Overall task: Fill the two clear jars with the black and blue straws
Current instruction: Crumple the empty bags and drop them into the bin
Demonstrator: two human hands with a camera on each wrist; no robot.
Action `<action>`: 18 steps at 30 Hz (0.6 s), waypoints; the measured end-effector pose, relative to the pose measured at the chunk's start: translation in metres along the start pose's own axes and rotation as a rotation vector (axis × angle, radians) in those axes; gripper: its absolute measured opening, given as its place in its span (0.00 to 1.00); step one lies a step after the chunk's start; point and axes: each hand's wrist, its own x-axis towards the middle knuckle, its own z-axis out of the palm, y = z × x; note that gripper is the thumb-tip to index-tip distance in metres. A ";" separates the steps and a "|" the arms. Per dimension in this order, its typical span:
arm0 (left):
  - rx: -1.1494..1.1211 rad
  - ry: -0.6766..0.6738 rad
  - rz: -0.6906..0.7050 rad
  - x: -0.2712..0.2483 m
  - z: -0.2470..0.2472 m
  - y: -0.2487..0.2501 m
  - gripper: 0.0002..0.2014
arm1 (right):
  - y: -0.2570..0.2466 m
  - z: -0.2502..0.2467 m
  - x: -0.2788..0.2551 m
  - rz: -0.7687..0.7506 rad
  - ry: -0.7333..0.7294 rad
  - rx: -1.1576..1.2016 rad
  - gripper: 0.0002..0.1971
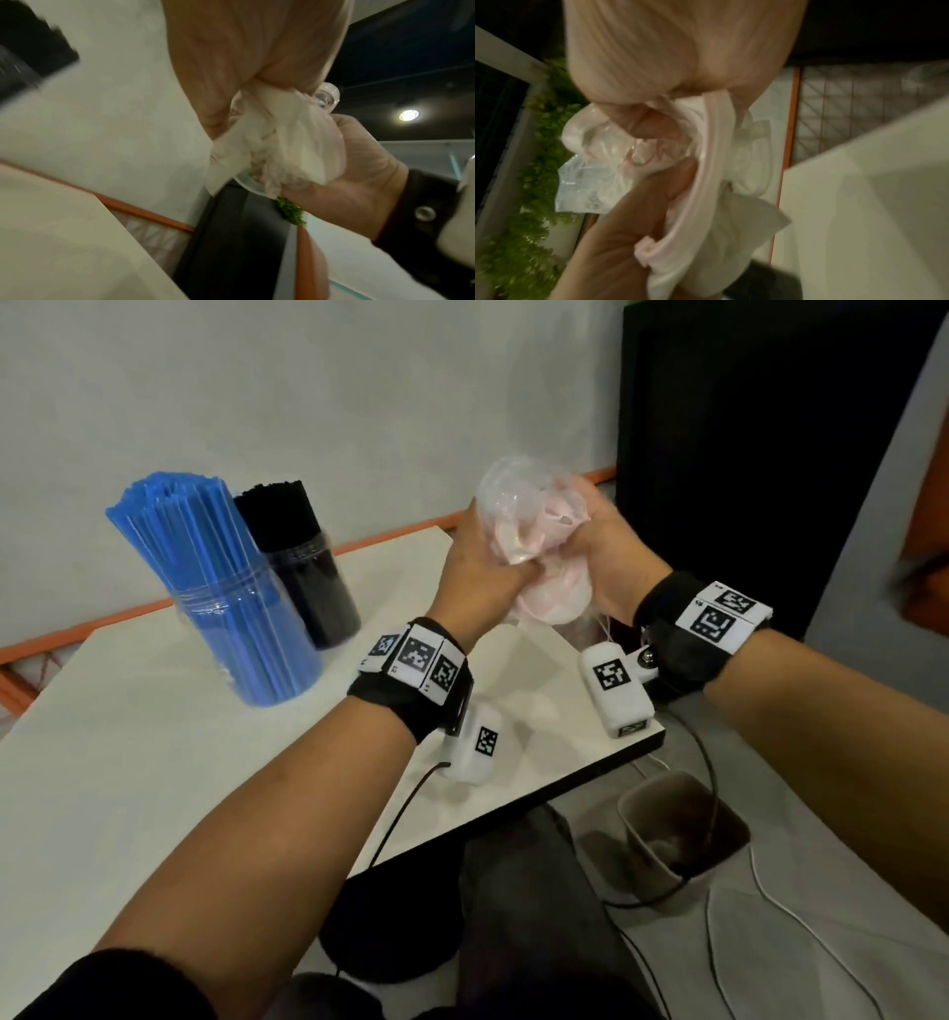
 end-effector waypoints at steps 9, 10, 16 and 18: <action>-0.019 0.028 0.051 0.010 0.164 0.013 0.28 | -0.032 -0.160 -0.060 0.021 -0.256 -0.251 0.42; -0.040 0.008 0.049 0.008 0.184 0.012 0.29 | -0.033 -0.176 -0.065 0.023 -0.198 -0.268 0.38; -0.104 -0.273 0.047 -0.020 0.288 -0.009 0.37 | -0.016 -0.265 -0.096 -0.006 0.216 -0.219 0.36; -0.114 -0.386 0.006 -0.028 0.311 -0.027 0.28 | 0.008 -0.286 -0.110 0.027 0.316 -0.134 0.34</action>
